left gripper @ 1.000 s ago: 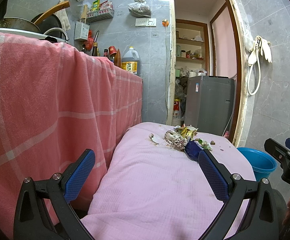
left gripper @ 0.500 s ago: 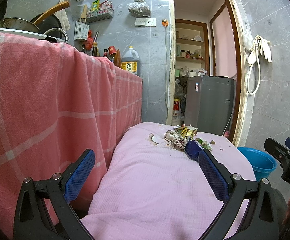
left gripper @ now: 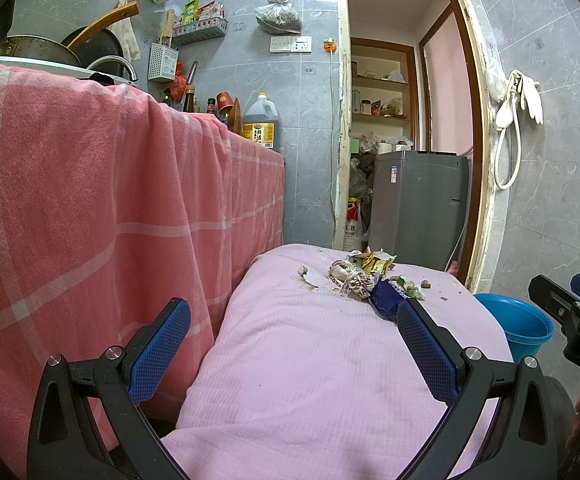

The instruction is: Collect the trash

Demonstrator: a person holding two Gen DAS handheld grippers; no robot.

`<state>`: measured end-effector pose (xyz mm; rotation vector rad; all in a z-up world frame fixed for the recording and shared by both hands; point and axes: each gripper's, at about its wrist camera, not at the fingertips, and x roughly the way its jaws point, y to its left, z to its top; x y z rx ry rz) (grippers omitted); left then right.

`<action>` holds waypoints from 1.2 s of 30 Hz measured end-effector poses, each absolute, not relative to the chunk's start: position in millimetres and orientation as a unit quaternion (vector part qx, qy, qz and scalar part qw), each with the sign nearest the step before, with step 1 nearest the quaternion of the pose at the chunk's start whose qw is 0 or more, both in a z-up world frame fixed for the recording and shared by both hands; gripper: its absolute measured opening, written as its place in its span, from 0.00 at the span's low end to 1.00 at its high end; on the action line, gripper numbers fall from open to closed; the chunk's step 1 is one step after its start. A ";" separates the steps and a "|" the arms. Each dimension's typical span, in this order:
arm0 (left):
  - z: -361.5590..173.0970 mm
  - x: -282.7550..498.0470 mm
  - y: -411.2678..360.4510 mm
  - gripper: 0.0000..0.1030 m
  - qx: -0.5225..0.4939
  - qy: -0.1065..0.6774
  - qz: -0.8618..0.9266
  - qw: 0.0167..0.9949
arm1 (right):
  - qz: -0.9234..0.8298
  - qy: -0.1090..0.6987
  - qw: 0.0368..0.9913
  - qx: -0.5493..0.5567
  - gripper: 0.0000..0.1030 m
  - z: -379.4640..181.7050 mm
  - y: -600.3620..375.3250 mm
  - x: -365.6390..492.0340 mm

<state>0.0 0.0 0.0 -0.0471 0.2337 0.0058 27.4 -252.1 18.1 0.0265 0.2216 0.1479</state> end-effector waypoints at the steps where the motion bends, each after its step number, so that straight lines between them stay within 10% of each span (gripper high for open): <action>1: 0.0 -0.1 0.0 0.99 -0.024 0.116 0.003 0.993 | 0.074 0.110 0.991 0.013 1.00 18.1 -252.1 27.3; 36: 1.4 1.3 0.8 0.99 -0.022 0.113 0.007 0.993 | 0.073 0.108 0.991 0.014 1.00 18.6 -252.8 26.5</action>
